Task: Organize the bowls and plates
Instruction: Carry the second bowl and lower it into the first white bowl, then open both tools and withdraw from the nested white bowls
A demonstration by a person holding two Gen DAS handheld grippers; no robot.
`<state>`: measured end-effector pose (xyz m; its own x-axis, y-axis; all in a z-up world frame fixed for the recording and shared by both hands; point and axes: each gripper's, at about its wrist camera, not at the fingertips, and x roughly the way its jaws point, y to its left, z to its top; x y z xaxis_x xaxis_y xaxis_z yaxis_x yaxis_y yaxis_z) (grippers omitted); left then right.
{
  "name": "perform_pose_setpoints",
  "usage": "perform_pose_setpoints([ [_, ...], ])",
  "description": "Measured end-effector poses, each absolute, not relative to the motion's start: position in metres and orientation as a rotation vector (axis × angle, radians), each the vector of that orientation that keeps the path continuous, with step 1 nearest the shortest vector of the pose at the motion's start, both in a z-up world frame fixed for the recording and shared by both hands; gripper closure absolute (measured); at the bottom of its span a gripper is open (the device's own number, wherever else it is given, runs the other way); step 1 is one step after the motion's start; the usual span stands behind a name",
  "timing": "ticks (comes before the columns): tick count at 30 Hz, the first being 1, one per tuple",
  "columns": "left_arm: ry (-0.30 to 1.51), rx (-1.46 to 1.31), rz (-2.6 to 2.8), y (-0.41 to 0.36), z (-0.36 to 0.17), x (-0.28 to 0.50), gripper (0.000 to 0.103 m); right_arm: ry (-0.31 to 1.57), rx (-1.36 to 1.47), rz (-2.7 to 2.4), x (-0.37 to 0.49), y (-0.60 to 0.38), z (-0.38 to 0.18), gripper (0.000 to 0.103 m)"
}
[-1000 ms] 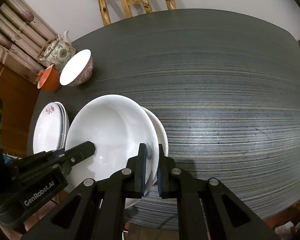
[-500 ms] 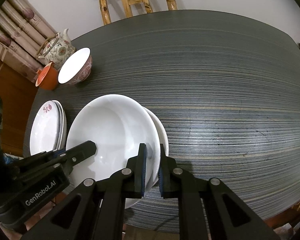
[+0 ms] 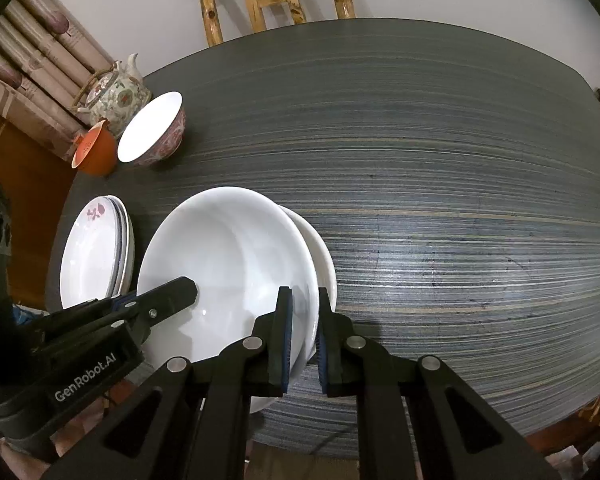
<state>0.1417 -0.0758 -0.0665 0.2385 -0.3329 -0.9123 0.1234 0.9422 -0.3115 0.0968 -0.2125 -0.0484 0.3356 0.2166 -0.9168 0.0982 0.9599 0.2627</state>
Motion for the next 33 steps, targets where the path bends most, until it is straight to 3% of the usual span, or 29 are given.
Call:
perform_pose_setpoints([
  [33, 1.302, -0.035, -0.254, -0.102, -0.064, 0.144, 0.094, 1.244, 0.305, 0.074, 0.094, -0.225, -0.045, 0.084],
])
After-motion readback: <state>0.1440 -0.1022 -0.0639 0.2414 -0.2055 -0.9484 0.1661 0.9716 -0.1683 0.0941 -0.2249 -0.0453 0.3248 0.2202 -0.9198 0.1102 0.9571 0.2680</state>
